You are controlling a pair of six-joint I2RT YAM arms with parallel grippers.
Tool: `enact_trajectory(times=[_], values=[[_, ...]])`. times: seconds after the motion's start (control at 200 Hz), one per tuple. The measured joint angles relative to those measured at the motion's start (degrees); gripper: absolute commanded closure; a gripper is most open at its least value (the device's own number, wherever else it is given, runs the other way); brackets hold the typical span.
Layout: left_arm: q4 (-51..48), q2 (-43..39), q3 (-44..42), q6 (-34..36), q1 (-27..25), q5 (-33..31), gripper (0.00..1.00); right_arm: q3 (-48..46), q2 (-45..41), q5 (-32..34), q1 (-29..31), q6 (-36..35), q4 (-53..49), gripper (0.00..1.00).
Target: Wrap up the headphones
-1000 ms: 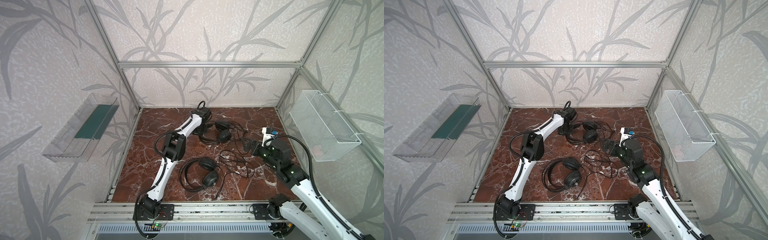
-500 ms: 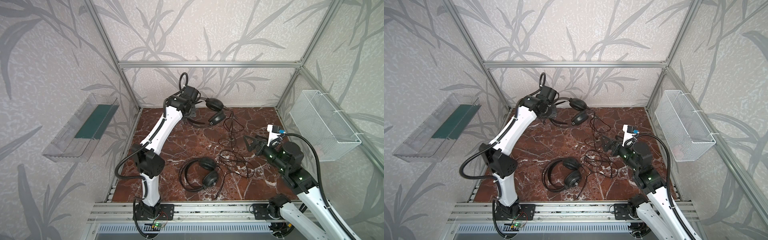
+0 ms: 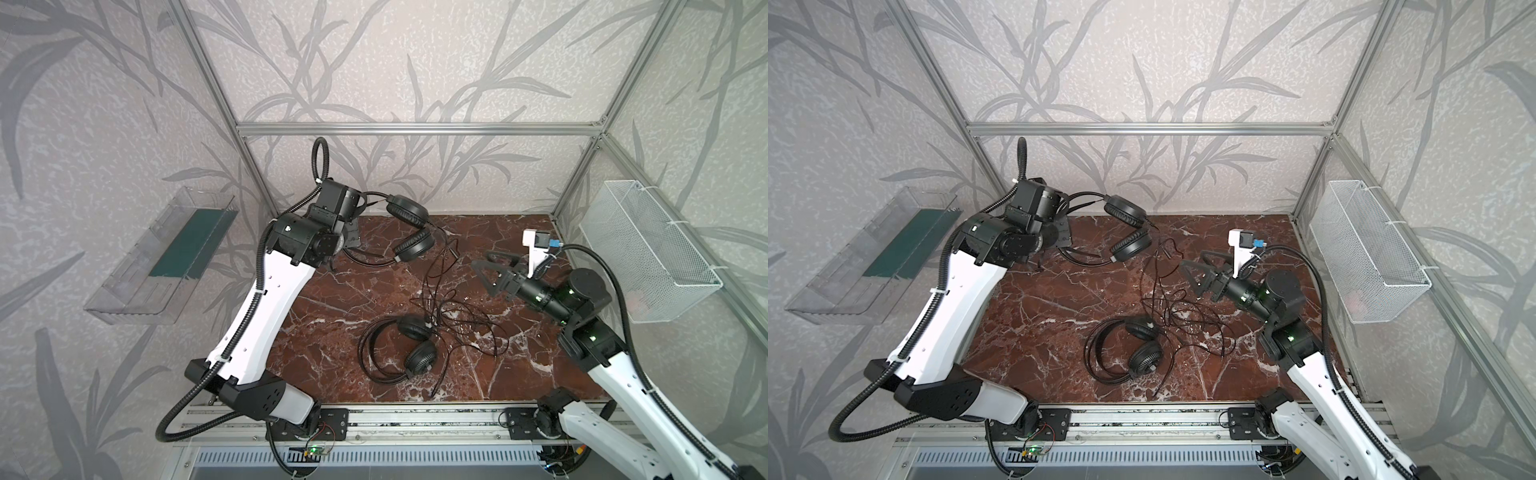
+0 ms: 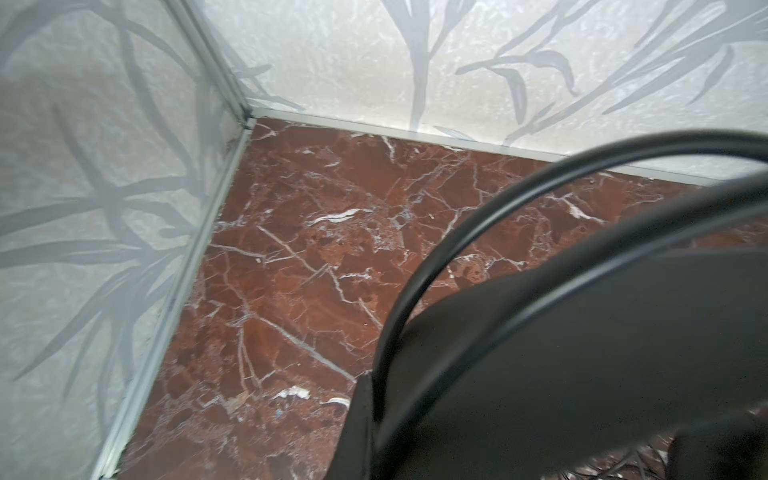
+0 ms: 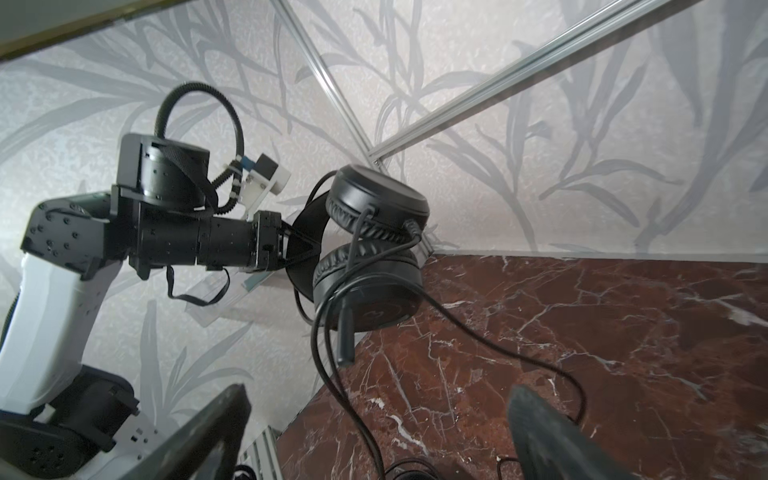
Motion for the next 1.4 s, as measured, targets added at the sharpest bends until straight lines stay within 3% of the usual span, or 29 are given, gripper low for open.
enact_trajectory(times=[0.1, 0.185, 0.275, 0.475, 0.785, 0.885, 1.129, 1.399], values=[[-2.0, -1.1, 0.0, -0.3, 0.0, -3.0, 1.00, 2.2, 1.6, 0.1, 8.2, -2.9, -1.7, 0.08], [-3.7, -1.3, 0.1, -0.9, 0.0, -4.9, 1.00, 4.8, 1.9, 1.7, 13.9, -4.6, -2.2, 0.16], [-4.7, -1.3, 0.1, -1.3, 0.0, -6.1, 1.00, 6.8, 2.3, 5.1, 16.6, -4.8, -2.2, 0.18], [-5.7, -1.3, 0.5, -1.4, 0.0, -7.4, 1.00, 7.0, 6.3, 11.5, 17.0, -5.2, -3.5, 0.29], [-5.9, -1.4, 0.6, -1.4, 0.0, -8.5, 1.00, 7.0, 14.0, 14.5, 17.6, -5.8, -6.1, 0.47], [-5.9, -1.4, 0.6, -1.4, 0.0, -8.5, 1.00, 7.0, 14.9, 16.6, 17.6, -6.7, -6.1, 0.60], [-5.9, -1.4, 0.5, -1.4, 0.0, -9.8, 1.00, 7.0, 13.8, 20.1, 17.6, -10.4, -7.8, 1.00], [-5.8, -1.7, -1.0, -1.2, 0.4, -10.0, 1.00, 7.0, 4.0, 24.2, 17.6, -15.0, -12.1, 1.00]])
